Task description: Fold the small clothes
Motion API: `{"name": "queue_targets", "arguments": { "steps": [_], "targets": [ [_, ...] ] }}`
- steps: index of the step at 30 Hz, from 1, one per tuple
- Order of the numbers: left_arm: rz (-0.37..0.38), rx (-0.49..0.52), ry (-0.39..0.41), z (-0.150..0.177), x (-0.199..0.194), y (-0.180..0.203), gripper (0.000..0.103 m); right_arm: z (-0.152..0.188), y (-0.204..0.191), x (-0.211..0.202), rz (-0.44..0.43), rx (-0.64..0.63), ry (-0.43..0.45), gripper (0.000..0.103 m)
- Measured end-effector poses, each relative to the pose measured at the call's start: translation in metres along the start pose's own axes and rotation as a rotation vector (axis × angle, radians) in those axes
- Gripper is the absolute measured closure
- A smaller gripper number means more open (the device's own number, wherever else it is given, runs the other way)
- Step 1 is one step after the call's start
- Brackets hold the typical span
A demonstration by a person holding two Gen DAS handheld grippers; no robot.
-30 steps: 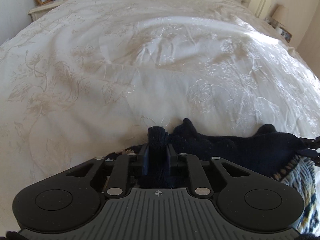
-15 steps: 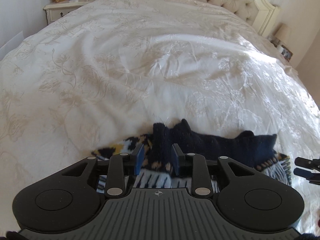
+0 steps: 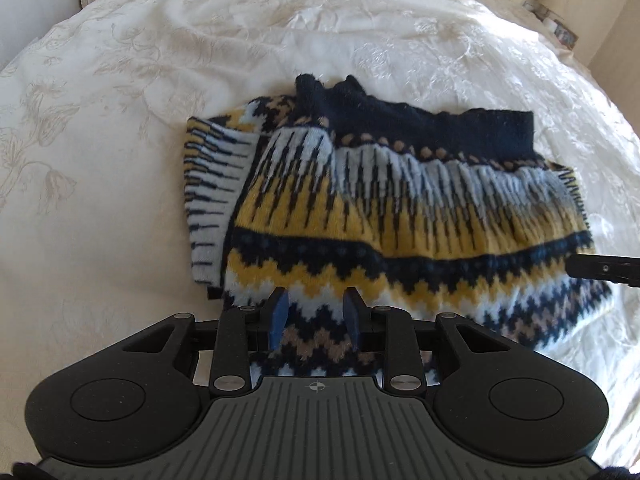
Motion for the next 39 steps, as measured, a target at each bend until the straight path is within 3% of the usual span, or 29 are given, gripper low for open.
{"name": "queue_targets", "arguments": {
  "steps": [6,10,13,15,18,23,27,32,39],
  "targets": [
    [-0.113,-0.066,-0.05,0.001,0.015,-0.034,0.072,0.021,0.039,0.006,0.14,0.108,-0.087,0.035],
    [-0.098,-0.117,-0.05,-0.003,0.008,-0.044,0.069,0.017,0.041,-0.006,0.145,0.12,-0.075,0.035],
    [-0.072,-0.131,-0.01,-0.006,-0.007,-0.038,0.069,0.009,0.036,-0.016,0.132,0.115,-0.031,0.032],
    [-0.042,-0.143,0.023,-0.01,-0.018,-0.032,0.069,-0.002,0.033,-0.022,0.112,0.106,0.006,0.024],
    [-0.001,-0.141,0.062,-0.015,-0.027,-0.017,0.069,-0.023,0.027,-0.023,0.085,0.075,0.05,0.024],
    [0.03,-0.134,0.039,-0.022,-0.006,0.004,0.068,-0.065,0.021,-0.01,0.032,0.026,0.095,0.007],
    [-0.002,-0.134,0.005,-0.018,0.013,0.005,0.068,-0.097,0.015,0.01,0.019,-0.03,0.115,0.005],
    [-0.017,-0.127,-0.032,-0.011,0.028,0.0,0.068,-0.12,0.016,0.04,-0.009,-0.077,0.103,0.001],
    [-0.015,-0.139,-0.042,-0.01,0.03,-0.002,0.067,-0.127,0.038,0.077,-0.013,-0.037,0.033,0.001]
  ]
}}
Point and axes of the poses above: each gripper's, at about its wrist camera, not at the fingertips, and x roughly the way its jaws point, y to its right, z to its underside, the point moved 1 cm from there along x, roughly the way its jaws point, and after that the axes turned 9 degrees about -x, right-handed, at the moved point
